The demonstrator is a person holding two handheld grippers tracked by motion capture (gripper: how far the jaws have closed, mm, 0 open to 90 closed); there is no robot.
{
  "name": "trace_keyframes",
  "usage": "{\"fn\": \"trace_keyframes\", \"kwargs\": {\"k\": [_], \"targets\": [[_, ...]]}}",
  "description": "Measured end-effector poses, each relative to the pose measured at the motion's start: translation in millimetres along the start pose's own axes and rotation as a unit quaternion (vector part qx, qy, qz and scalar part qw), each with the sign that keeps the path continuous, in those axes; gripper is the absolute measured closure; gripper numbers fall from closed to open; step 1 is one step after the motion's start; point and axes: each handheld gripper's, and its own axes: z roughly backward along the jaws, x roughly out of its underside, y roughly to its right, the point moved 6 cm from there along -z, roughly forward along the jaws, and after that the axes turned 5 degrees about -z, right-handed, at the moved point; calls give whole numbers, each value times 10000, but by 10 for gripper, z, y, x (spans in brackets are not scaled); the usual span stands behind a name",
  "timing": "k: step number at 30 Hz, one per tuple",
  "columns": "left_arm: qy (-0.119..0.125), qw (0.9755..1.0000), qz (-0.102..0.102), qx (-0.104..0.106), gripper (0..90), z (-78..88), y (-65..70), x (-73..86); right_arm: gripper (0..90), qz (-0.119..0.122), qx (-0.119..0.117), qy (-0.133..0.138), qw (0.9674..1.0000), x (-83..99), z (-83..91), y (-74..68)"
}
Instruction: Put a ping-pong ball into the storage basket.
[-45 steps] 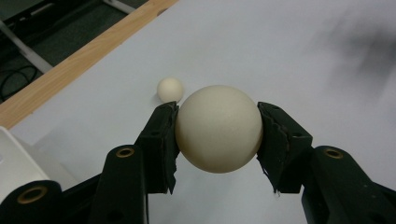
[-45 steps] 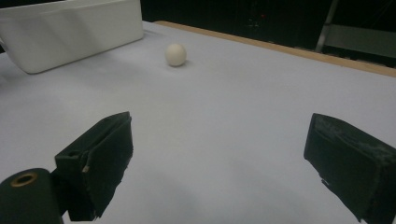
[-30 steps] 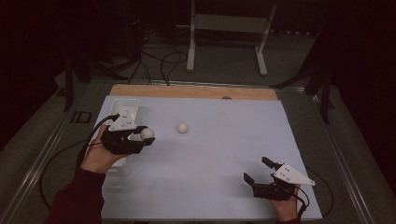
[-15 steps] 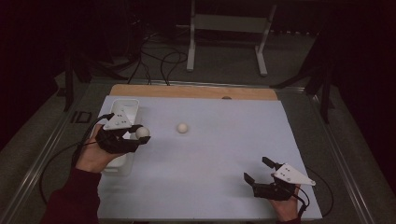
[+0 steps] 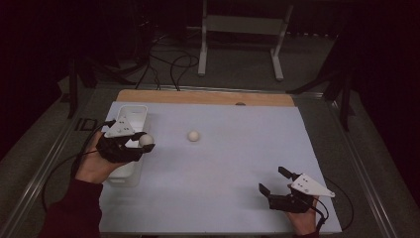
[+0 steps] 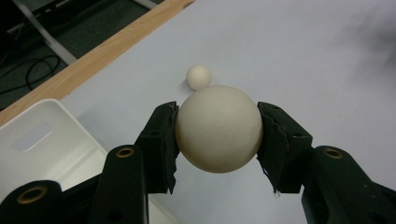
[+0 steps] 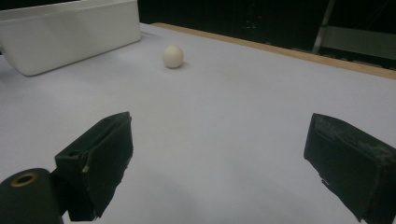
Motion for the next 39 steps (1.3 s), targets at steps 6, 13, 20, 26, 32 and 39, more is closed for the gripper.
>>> {"fn": "trace_keyframes", "kwargs": {"k": [6,13,20,26,32,39], "targets": [[-18,10000,22,-18,510,13,-19,16,79,-2,-1,0,10000,0,2,1],[-47,10000,9,-43,510,35,-38,22,79,-1,-3,0,10000,0,1,0],[-76,10000,8,-64,510,58,-60,41,79,0,-3,-2,10000,0,0,0],[-79,9999,15,-85,511,73,-76,54,79,-2,-7,-2,10000,0,0,-1],[-93,9999,12,-108,511,92,-97,68,79,-2,-8,-2,10000,0,1,-1],[-88,9999,30,-122,510,110,-115,84,79,-14,-8,3,10000,-1,0,-3]]}}
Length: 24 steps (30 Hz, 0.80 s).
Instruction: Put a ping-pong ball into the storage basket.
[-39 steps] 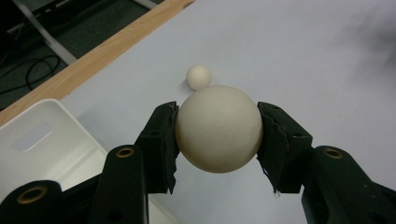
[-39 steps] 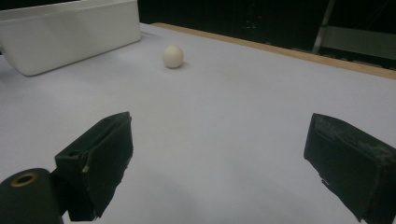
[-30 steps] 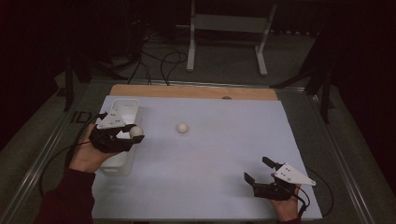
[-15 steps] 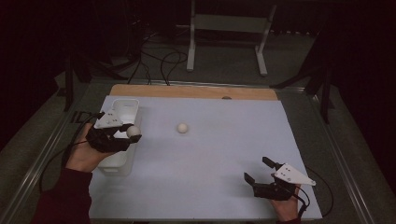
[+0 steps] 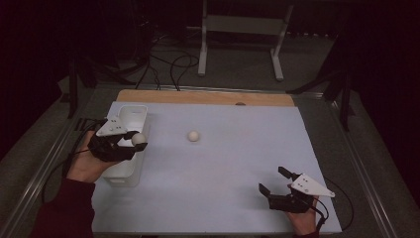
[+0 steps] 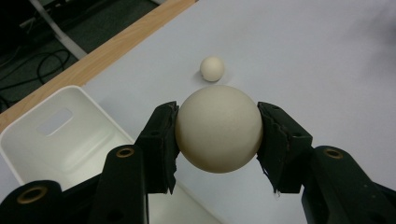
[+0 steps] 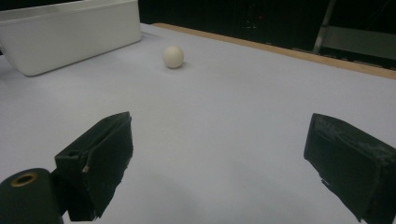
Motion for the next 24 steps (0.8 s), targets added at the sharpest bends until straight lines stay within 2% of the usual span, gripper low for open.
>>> {"fn": "trace_keyframes", "kwargs": {"k": [24], "targets": [[-51,9998,118,-130,511,55,-109,92,79,32,-19,-13,10000,3,-7,-11]]}}
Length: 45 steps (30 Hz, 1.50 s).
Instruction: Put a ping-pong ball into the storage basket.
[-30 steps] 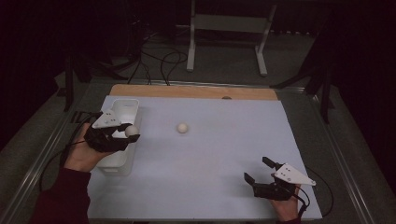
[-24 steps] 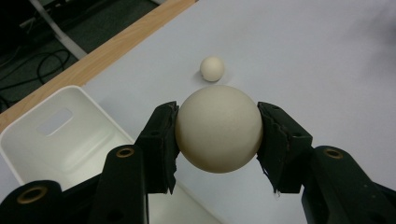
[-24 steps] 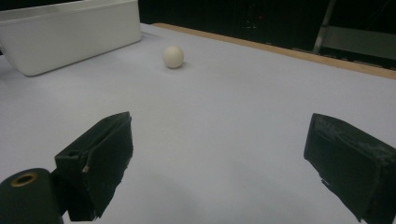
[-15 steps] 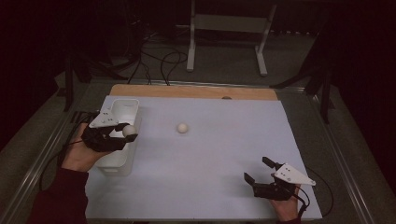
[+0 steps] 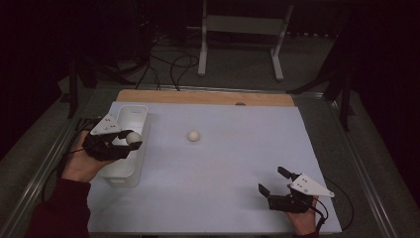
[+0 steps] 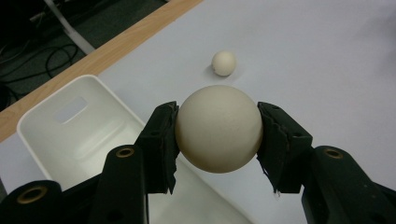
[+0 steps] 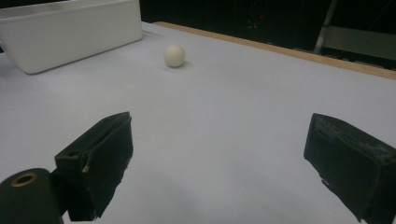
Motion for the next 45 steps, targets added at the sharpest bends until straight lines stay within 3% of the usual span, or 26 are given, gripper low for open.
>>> {"fn": "trace_keyframes", "kwargs": {"k": [44,45], "targets": [[-290,9985,261,-387,504,62,-206,229,79,34,6,-2,10000,-2,1,-5],[-318,9972,331,-596,504,60,-228,230,79,34,5,-3,10000,-2,0,-5]]}}
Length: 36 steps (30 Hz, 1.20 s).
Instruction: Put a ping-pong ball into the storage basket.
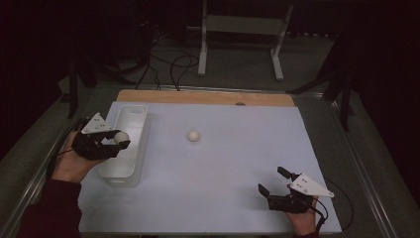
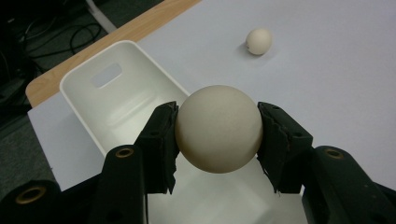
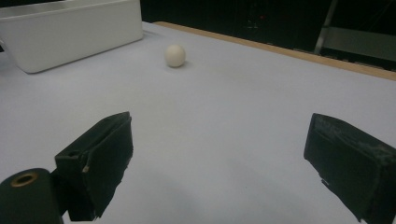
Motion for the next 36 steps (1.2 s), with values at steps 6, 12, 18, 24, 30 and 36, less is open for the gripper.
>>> {"fn": "trace_keyframes", "kwargs": {"k": [6,12,18,24,30,36], "targets": [[-49,9997,162,-177,63,-32,-21,-19,79,-1,-2,-2,10000,1,-3,-1],[29,9998,197,-100,20,-44,-7,-55,79,-4,2,-2,10000,0,-2,1],[106,9998,148,-44,14,-51,24,-106,79,-2,3,-2,10000,-1,0,4],[164,9998,122,16,8,-81,56,-153,79,-1,4,1,10000,-2,2,6],[238,9996,135,74,4,-90,73,-189,79,-1,8,7,10000,-2,5,6],[281,9995,128,122,0,-118,91,-220,79,-5,9,6,10000,-1,6,14]]}}
